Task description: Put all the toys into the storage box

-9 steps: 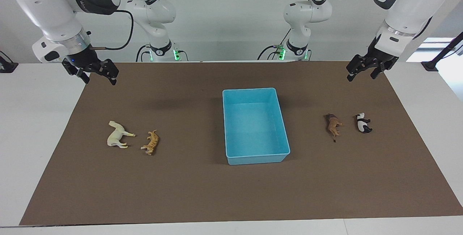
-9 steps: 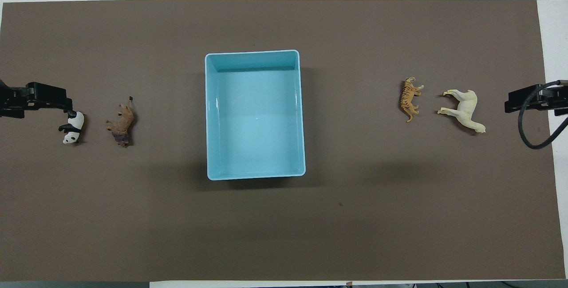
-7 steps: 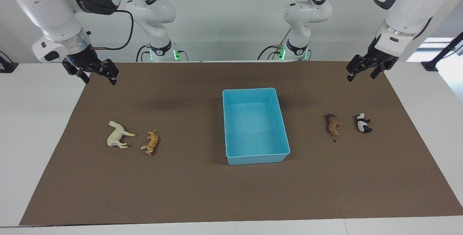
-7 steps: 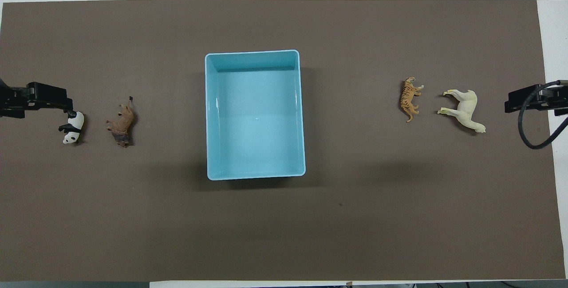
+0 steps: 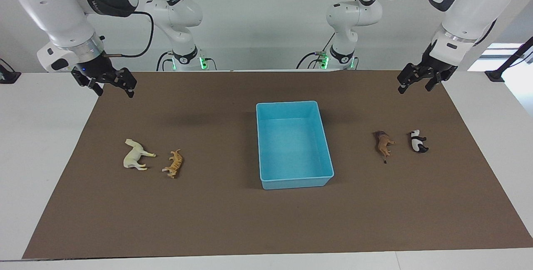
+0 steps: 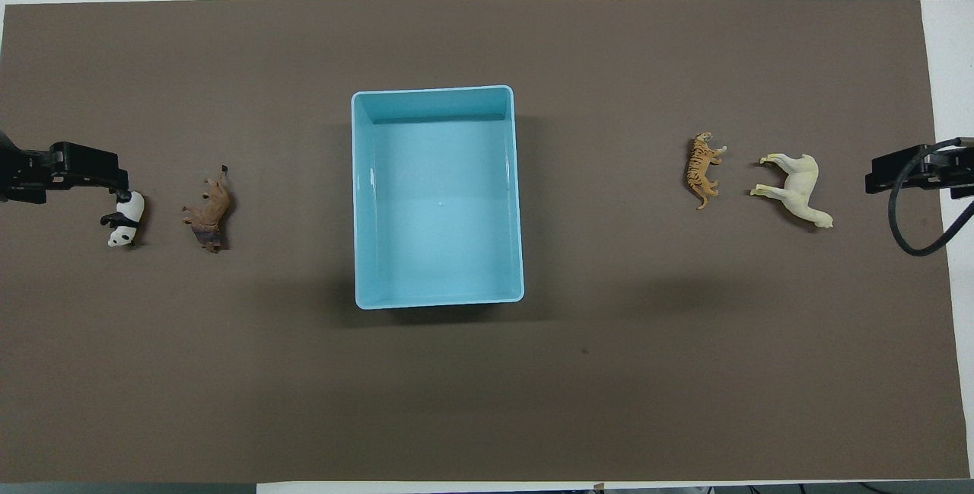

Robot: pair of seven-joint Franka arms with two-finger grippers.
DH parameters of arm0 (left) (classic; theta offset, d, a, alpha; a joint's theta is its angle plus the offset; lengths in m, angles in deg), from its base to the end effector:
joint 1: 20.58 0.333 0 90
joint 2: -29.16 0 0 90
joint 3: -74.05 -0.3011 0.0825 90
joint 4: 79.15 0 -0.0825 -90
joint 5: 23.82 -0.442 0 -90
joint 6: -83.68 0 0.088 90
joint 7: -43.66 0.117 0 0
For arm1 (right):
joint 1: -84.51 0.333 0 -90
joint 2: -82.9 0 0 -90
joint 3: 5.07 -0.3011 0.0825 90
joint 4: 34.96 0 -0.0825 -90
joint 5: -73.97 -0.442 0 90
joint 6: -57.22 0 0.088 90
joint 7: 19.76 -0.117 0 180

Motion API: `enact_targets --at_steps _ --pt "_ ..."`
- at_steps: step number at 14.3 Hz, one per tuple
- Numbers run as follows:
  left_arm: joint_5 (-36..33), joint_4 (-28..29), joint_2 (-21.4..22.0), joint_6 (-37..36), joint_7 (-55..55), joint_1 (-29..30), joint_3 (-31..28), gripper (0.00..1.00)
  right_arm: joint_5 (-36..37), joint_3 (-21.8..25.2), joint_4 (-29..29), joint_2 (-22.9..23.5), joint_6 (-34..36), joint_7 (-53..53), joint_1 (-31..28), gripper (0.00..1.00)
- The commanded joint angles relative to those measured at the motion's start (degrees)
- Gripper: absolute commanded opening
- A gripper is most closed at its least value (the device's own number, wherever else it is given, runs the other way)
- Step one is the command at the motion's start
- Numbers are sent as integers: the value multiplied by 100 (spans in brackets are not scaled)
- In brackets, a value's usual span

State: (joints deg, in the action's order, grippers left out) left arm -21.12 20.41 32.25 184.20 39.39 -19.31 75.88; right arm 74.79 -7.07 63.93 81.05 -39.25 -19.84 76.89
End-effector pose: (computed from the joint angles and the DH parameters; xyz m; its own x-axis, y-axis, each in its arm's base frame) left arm 0.6106 -0.0110 0.5599 0.9951 0.0732 0.0669 0.0699 -0.9963 0.0502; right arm 0.6053 -0.0609 0.5464 0.9952 -0.0977 -0.0100 -0.0976 -0.9951 0.0153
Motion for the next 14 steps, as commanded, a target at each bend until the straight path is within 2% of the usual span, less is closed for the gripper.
enact_targets --at_steps 1,3,6,9,14 --pt "21 501 -36 730 31 76 2 100 32 -46 305 -26 -703 0 7 100" --pt "-23 713 -395 1134 180 14 -7 100 23 -55 482 271 -1101 26 -11 100" --pt "-287 1423 -555 2012 803 93 -16 100 23 -37 413 851 -1540 183 -195 100" --pt "-559 1742 -993 2734 980 154 -16 100 6 -46 421 1440 -2190 149 -292 100" --pt "-586 2488 -1152 3605 1402 154 -16 100 -64 -37 430 1854 -2429 114 -397 100"
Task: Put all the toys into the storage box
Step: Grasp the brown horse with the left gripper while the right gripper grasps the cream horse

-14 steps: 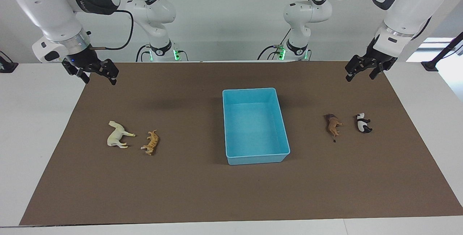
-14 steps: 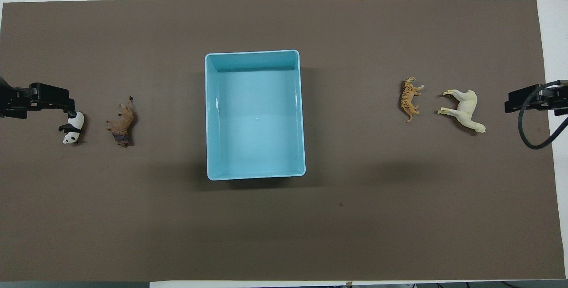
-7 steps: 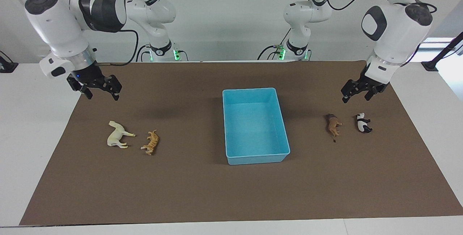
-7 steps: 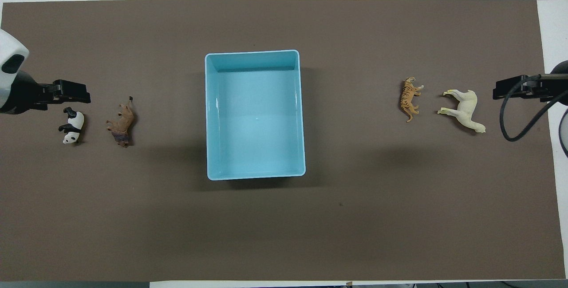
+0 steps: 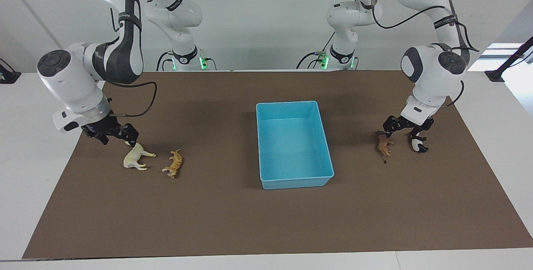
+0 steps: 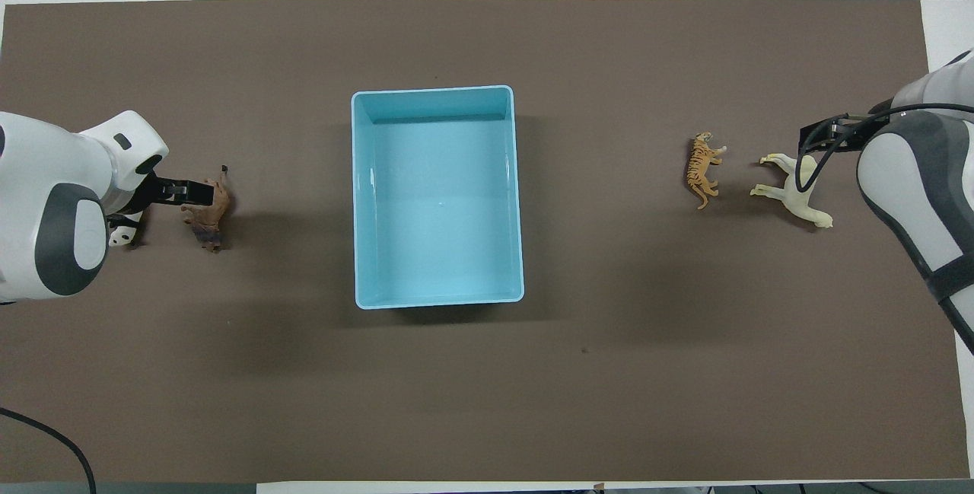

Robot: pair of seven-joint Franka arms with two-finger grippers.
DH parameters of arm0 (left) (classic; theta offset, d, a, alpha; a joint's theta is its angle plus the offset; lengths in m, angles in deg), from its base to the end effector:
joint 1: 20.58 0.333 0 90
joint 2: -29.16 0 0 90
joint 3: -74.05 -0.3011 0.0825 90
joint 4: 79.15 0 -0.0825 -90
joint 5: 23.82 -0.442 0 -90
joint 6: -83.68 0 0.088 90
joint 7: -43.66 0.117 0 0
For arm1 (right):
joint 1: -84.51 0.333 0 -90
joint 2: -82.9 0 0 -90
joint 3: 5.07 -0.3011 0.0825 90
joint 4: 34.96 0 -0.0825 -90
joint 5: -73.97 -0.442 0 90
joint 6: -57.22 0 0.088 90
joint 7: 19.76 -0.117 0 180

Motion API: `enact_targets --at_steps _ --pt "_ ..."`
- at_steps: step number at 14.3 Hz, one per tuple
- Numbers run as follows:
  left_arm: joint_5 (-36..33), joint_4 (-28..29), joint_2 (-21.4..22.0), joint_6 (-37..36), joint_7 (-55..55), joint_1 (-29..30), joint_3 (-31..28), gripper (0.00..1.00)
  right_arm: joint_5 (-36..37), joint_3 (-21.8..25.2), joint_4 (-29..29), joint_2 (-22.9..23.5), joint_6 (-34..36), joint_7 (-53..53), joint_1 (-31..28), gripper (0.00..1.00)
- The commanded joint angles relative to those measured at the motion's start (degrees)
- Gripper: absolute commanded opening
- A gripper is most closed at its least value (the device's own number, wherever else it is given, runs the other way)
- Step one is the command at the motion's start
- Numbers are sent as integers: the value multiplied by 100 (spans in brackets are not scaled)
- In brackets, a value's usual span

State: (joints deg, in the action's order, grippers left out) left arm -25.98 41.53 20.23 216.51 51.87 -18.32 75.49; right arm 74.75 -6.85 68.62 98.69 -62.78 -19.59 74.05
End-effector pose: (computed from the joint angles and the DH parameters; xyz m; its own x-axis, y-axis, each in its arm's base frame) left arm 0.6157 0.0098 0.2876 0.9868 -0.1535 0.0518 -0.1519 -0.9879 -0.0329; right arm 0.6683 -0.1037 0.3395 0.9897 -0.1425 0.0111 -0.1425 -0.9898 0.0034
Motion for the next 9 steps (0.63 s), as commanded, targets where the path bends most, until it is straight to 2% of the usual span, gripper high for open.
enact_targets --at_steps 1,9 --pt "-99 404 -12 384 138 -6 23 100 -60 -68 -30 151 -145 54 -140 100" --pt "-126 518 -223 393 76 -68 23 100 -60 -68 101 494 -295 -140 -246 100"
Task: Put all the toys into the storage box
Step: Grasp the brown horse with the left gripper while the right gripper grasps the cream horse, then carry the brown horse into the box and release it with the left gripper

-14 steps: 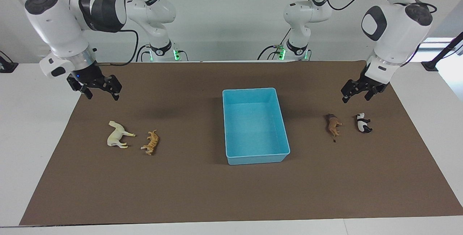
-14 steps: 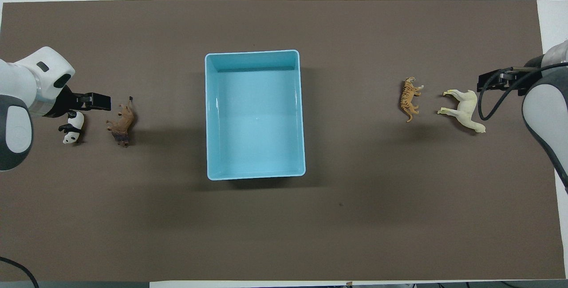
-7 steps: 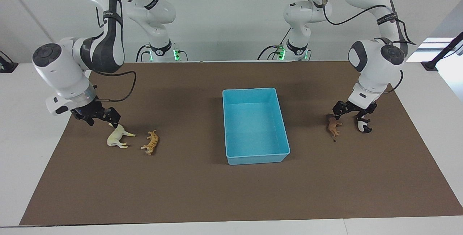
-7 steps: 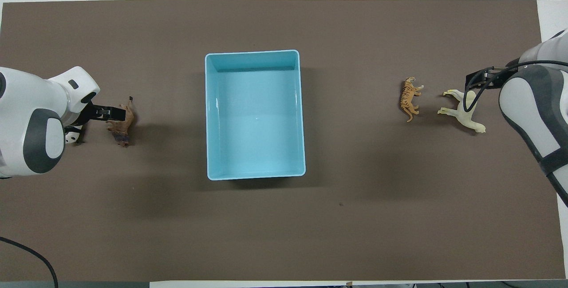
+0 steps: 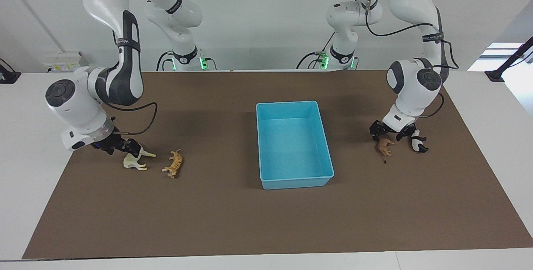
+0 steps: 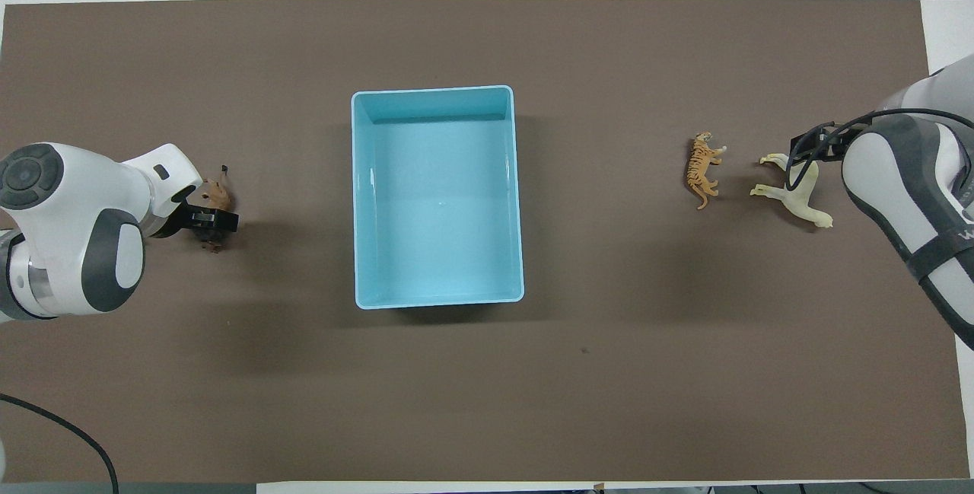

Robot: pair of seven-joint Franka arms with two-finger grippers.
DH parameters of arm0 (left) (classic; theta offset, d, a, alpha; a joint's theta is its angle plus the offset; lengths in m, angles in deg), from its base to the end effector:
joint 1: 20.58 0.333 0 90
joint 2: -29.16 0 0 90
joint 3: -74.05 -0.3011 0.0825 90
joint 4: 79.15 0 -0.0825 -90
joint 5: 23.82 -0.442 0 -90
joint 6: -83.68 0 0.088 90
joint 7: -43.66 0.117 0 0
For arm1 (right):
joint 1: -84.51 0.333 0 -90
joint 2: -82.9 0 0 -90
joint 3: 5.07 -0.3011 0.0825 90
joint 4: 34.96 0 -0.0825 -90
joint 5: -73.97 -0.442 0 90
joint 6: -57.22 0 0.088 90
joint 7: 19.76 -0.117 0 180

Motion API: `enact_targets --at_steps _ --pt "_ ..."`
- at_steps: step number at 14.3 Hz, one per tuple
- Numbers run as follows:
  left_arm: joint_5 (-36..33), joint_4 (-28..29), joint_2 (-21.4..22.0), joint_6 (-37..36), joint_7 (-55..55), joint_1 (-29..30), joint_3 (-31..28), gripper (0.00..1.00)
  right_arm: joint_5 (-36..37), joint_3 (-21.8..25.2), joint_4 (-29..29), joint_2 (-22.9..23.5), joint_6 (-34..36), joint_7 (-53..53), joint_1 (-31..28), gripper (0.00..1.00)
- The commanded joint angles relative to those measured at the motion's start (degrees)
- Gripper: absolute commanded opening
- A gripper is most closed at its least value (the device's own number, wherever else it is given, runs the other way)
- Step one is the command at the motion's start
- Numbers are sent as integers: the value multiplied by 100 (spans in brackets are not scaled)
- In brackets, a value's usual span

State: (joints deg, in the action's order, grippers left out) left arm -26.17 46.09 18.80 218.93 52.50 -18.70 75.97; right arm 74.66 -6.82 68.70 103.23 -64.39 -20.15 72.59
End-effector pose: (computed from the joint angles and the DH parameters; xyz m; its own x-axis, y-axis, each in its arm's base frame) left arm 0.5908 0.0002 0.2388 0.9832 -0.1825 -0.0097 -0.1827 -0.9829 -0.0214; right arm 0.6667 -0.1211 0.2875 0.9831 -0.1783 -0.0413 -0.1785 -0.9839 -0.0003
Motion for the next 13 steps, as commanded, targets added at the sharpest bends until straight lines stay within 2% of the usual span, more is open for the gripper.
enact_targets --at_steps 1,5,6,7,8,9,11,13 --pt "-107 54 -98 168 13 -30 -25 100 -51 -62 154 32 -187 -119 -100 100" --pt "-107 18 -160 239 -31 -21 -25 100 -51 -71 330 32 -389 -137 -91 100" --pt "-107 18 -160 230 -101 -30 -25 82 -51 -71 330 32 -389 -137 -91 100" --pt "-107 18 -160 221 -180 -21 -25 59 -51 -71 330 41 -398 -137 -100 100" --pt "-107 18 -160 186 -215 -21 -25 25 -60 -62 330 49 -407 -146 -100 100" --pt "-107 18 -160 169 -216 -21 -25 3 -60 -71 339 50 -407 -154 -109 100" --pt "-107 -69 -151 11 -277 -21 -25 0 -60 -71 452 50 -555 -181 -144 100" --pt "-107 -411 -151 -365 -391 -21 -8 0 -60 -71 655 50 -933 -163 -162 100"
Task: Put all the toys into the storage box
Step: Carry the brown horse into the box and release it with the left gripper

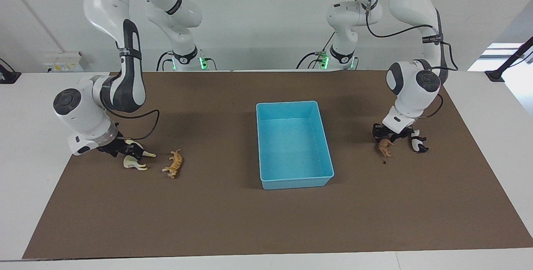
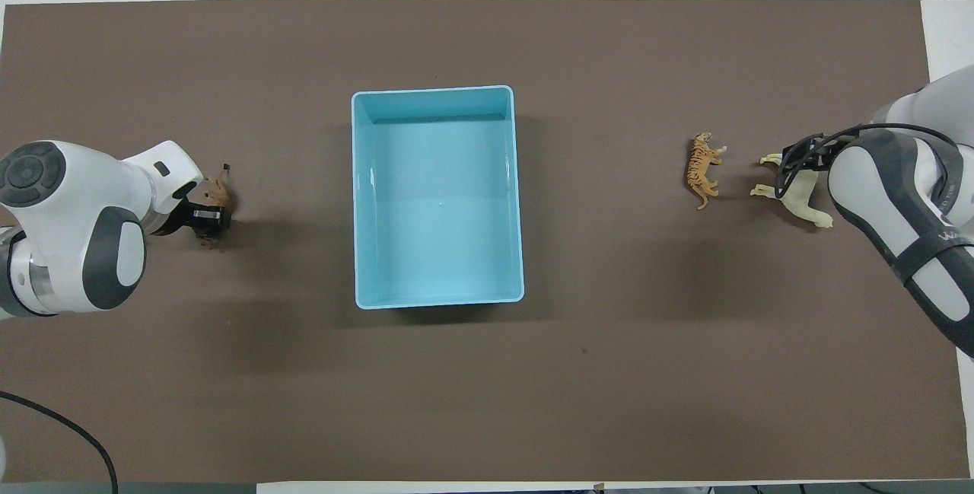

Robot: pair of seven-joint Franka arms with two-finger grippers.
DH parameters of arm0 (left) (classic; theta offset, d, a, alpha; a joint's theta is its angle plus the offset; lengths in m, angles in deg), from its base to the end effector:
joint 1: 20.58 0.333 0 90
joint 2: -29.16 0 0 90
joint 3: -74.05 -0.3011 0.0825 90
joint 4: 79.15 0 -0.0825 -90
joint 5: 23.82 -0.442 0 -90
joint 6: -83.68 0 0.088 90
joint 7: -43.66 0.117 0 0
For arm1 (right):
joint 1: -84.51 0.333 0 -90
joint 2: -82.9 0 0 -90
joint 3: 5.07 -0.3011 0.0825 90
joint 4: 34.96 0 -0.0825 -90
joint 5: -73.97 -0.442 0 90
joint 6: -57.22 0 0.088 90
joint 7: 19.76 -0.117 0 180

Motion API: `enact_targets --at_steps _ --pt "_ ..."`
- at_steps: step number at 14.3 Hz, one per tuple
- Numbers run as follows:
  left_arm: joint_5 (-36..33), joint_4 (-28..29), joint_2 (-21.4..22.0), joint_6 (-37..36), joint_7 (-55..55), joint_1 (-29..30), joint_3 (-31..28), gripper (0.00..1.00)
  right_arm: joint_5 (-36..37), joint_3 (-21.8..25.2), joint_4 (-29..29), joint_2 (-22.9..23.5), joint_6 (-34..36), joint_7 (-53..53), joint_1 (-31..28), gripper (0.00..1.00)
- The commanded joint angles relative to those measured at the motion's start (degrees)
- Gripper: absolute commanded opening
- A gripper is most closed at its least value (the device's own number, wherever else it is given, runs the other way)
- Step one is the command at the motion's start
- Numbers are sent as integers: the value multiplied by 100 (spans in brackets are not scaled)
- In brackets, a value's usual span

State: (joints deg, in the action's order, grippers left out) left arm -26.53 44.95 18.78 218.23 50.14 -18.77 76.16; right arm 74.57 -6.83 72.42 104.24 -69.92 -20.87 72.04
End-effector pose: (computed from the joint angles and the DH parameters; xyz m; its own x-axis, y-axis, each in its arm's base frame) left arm 0.5967 -0.0023 0.2467 0.9886 -0.1503 -0.0021 -0.1503 -0.9883 -0.0271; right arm 0.6558 -0.1250 0.2521 0.9793 -0.2003 -0.0274 -0.2005 -0.9797 -0.0025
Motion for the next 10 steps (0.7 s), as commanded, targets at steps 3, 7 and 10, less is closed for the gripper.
enact_targets --at_steps 3,7,10 --pt "-10 -1069 -79 -1419 -846 -390 9 0 -51 -71 345 -51 -417 -109 -89 100" --pt "621 -2396 -97 -2835 -2226 -1199 9 0 -51 -71 372 -51 -478 -162 -80 60" --pt "938 -2785 -79 -2917 -3693 -1919 26 0 -42 -71 337 -51 -470 -135 -45 0"
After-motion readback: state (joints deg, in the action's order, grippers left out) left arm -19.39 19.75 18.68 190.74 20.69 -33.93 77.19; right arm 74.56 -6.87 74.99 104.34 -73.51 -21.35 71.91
